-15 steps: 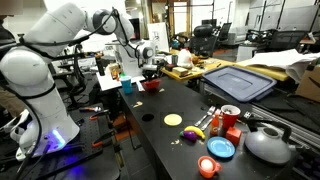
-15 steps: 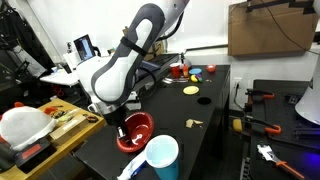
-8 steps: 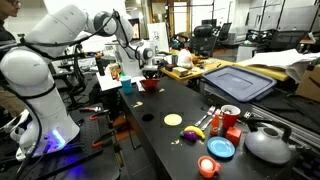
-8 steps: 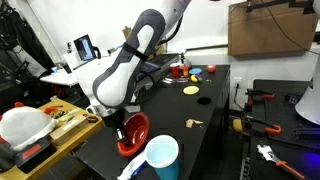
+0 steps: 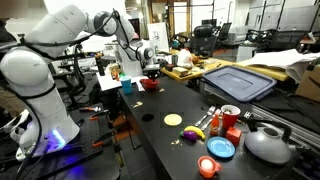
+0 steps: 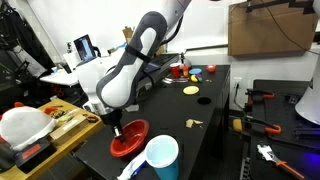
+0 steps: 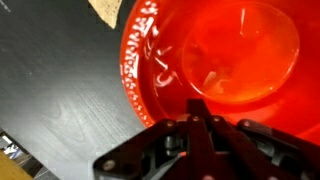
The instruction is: Move the toothpaste tube and red bowl to the left.
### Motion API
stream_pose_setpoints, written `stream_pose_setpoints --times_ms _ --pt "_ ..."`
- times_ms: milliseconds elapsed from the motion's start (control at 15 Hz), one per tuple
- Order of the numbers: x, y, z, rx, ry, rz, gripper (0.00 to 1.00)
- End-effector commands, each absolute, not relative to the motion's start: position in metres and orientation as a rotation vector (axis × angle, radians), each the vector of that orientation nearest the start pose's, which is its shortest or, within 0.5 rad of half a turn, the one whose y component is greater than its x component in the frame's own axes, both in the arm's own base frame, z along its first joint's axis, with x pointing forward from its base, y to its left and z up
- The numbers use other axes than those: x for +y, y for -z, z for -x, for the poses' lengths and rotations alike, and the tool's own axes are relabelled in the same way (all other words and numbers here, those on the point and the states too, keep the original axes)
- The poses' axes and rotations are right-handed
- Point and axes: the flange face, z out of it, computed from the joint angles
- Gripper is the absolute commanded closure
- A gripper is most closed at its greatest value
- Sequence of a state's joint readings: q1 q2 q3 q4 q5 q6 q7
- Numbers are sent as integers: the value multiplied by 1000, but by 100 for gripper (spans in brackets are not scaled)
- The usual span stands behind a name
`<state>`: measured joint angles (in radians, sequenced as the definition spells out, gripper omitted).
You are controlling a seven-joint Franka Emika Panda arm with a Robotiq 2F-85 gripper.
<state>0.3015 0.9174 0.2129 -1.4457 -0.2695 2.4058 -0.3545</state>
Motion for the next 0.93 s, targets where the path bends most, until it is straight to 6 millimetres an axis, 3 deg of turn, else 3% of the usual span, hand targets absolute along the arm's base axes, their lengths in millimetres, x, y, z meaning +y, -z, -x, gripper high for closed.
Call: stream_pose_setpoints --times_ms 0,867 --pt "327 -155 -650 -1553 198 2777 100" --pt "335 -165 -652 -1535 345 2707 100"
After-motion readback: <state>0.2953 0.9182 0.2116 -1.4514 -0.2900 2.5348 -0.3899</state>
